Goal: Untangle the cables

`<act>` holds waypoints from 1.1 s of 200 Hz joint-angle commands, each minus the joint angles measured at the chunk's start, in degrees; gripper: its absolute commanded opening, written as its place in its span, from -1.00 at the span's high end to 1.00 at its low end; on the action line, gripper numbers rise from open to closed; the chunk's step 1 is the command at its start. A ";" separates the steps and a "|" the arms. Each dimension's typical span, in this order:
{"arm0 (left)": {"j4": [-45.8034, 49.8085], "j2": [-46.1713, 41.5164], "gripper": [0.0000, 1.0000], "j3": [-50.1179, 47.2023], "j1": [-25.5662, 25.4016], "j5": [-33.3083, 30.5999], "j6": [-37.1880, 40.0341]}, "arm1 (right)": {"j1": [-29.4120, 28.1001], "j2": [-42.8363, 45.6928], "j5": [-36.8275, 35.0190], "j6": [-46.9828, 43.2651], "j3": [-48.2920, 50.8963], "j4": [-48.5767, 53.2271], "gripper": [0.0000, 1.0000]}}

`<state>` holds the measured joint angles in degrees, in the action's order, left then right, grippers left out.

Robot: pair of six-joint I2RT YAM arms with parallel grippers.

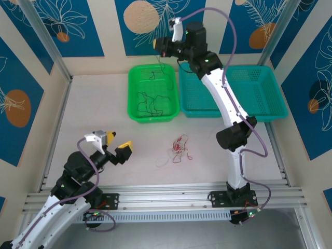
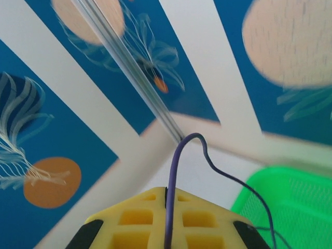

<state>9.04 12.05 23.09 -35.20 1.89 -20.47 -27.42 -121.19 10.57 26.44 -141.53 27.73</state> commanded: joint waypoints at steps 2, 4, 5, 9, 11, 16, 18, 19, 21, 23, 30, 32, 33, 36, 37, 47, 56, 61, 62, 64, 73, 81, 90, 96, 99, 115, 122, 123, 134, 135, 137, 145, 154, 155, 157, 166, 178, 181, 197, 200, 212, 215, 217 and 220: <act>-1.09 -0.27 -1.00 0.55 0.40 0.31 0.94 | -2.15 -3.12 0.74 0.21 5.17 2.63 1.00; -1.03 -0.32 -1.00 0.55 0.46 0.31 0.97 | -2.32 -3.36 0.59 0.22 5.45 2.91 1.00; -1.04 -0.34 -1.00 0.59 0.47 0.31 0.97 | -2.39 -3.58 0.46 0.21 5.60 3.06 1.00; -0.83 -0.34 -1.00 0.64 0.44 0.31 0.93 | -2.57 -4.37 -0.05 0.20 6.05 3.53 1.00; -0.74 -0.38 -1.00 0.59 0.47 0.28 0.93 | -2.67 -4.69 -0.38 0.20 6.26 3.91 1.00; -0.64 -0.38 -1.00 0.63 0.46 0.26 0.89 | -2.96 -5.55 -1.44 0.24 6.74 4.55 1.00; -0.48 -0.44 -1.00 0.68 0.41 0.16 0.87 | -3.07 -5.90 -1.96 0.27 6.94 4.95 1.00; -0.41 -0.44 -1.00 0.70 0.45 0.15 0.87 | -3.07 -6.08 -2.22 0.28 7.00 5.14 1.00; -0.42 -0.43 -1.00 0.72 0.43 0.03 0.87 | -3.19 -6.34 -2.86 0.35 7.16 5.47 0.98; -0.29 -0.40 -1.00 0.73 0.43 -0.07 0.87 | -3.33 -6.76 -3.48 0.36 7.26 5.82 0.97; 0.24 -0.45 -1.00 0.85 0.47 -0.49 0.79 | -3.59 -7.93 -5.42 0.55 7.66 6.66 0.93; 0.33 -0.34 -1.00 0.87 0.48 -0.55 0.80 | -3.71 -8.30 -5.74 0.50 7.74 6.95 0.92; 0.44 -0.31 -1.00 0.88 0.48 -0.61 0.84 | -3.79 -8.46 -5.87 0.48 7.80 7.06 0.92; 0.68 -0.27 -1.00 0.98 0.42 -0.77 0.81 | -3.83 -8.99 -6.31 0.38 7.85 7.52 0.89; 0.70 -0.27 -1.00 0.98 0.45 -0.81 0.80 | -3.85 -9.16 -6.42 0.33 7.85 7.65 0.88; 1.28 -0.19 -1.00 1.31 0.41 -1.01 0.79 | -4.27 -10.85 -7.24 -0.25 7.03 9.47 0.68; 1.74 -0.06 -1.00 1.57 0.45 -0.88 0.86 | -4.57 -12.18 -8.04 -1.12 4.91 12.09 0.43; 2.07 -0.06 -1.00 1.73 0.48 -0.75 1.03 | -4.77 -12.84 -9.30 -1.44 3.35 13.84 0.31; 2.09 -0.08 -1.00 1.75 0.48 -0.75 1.04 | -4.80 -12.97 -9.67 -1.50 3.01 14.20 0.29; 2.27 0.01 -1.00 1.84 0.46 -0.75 1.13 | -4.83 -13.08 -10.28 -1.59 2.42 14.90 0.24; 2.91 0.03 -1.00 1.98 0.48 -0.79 1.29 | -5.09 -13.16 -13.48 -2.19 0.09 17.69 0.06; 3.27 0.15 -1.00 2.26 0.48 -0.84 1.31 | -5.10 -12.42 -16.07 -2.81 -1.06 19.28 -0.08; 3.55 0.46 -1.00 2.55 0.42 -0.76 1.31 | -4.97 -10.79 -17.80 -3.30 -1.20 20.43 -0.18; 3.62 0.79 -1.00 2.66 0.48 -0.66 1.24 | -4.67 -9.33 -18.28 -3.68 -0.81 20.80 -0.22; 3.66 1.04 -1.00 2.68 0.43 -0.52 1.18 | -4.46 -8.56 -18.27 -3.67 -0.51 21.01 -0.23; 2.92 2.32 -1.00 2.75 0.46 0.33 0.64 | -3.44 -3.88 -16.29 -4.28 2.10 21.28 -0.26; 2.31 3.01 -1.00 2.75 0.40 0.77 0.31 | -2.97 -1.59 -14.93 -4.07 3.77 21.44 -0.24; 2.17 3.21 -1.00 2.70 0.40 0.85 0.28 | -2.89 -1.28 -14.77 -4.05 4.05 21.46 -0.24; 1.16 4.50 -1.00 2.64 0.44 1.67 -0.27 | -2.42 2.88 -12.84 -3.89 7.84 21.72 -0.19; 1.02 4.62 -1.00 2.65 0.46 1.78 -0.36 | -2.40 3.28 -12.71 -3.87 8.29 21.70 -0.19; 0.73 4.97 -1.00 2.66 0.43 1.97 -0.47 | -2.38 4.24 -12.62 -3.83 9.21 21.68 -0.18; -0.24 6.14 -1.00 2.66 0.45 2.72 -1.06 | -2.46 8.03 -12.25 -3.39 14.10 21.31 -0.16; -1.46 7.58 -1.00 2.74 0.45 3.56 -1.89 | -2.63 13.82 -12.27 -2.57 21.99 19.25 -0.14; -1.65 7.78 -1.00 2.70 0.47 3.65 -2.01 | -2.72 14.15 -12.30 -2.42 23.05 18.88 -0.14; -1.94 8.11 -1.00 2.69 0.48 3.89 -2.20 | -2.77 15.70 -12.36 -2.19 25.21 18.38 -0.14; -3.22 9.66 -1.00 2.58 0.44 4.71 -3.08 | -3.01 22.71 -12.99 -0.80 35.76 13.63 -0.14; -5.20 11.71 -1.00 2.31 0.18 5.94 -4.00 | -3.24 32.22 -13.62 1.62 49.88 6.99 -0.14; -5.65 12.24 -1.00 2.23 0.14 6.24 -4.21 | -3.21 34.29 -13.76 2.21 53.11 5.59 -0.14; -7.50 15.22 -0.99 2.12 -0.57 7.36 -5.04 | -3.39 44.78 -14.99 5.20 67.57 1.27 -0.13; -7.73 15.79 -0.98 2.12 -0.83 7.48 -5.10 | -3.50 46.68 -15.27 5.74 69.72 1.12 -0.13; -9.06 18.01 -0.97 2.01 -1.85 7.52 -5.58 | -3.94 52.68 -16.48 8.37 77.31 1.94 -0.13; -9.41 18.55 -0.97 1.97 -2.20 7.53 -5.68 | -4.11 54.03 -16.72 9.07 79.01 2.25 -0.13; -9.75 18.89 -0.97 1.96 -2.34 7.47 -5.78 | -4.26 54.70 -16.79 9.53 80.14 2.44 -0.13; -10.18 19.57 -0.96 1.84 -2.74 7.31 -5.93 | -4.39 56.06 -16.93 10.23 81.69 2.70 -0.13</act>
<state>4.49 28.51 24.27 -36.07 7.14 -24.27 -31.07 -72.10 -4.19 29.74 -71.83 32.75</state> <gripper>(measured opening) 0.989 0.569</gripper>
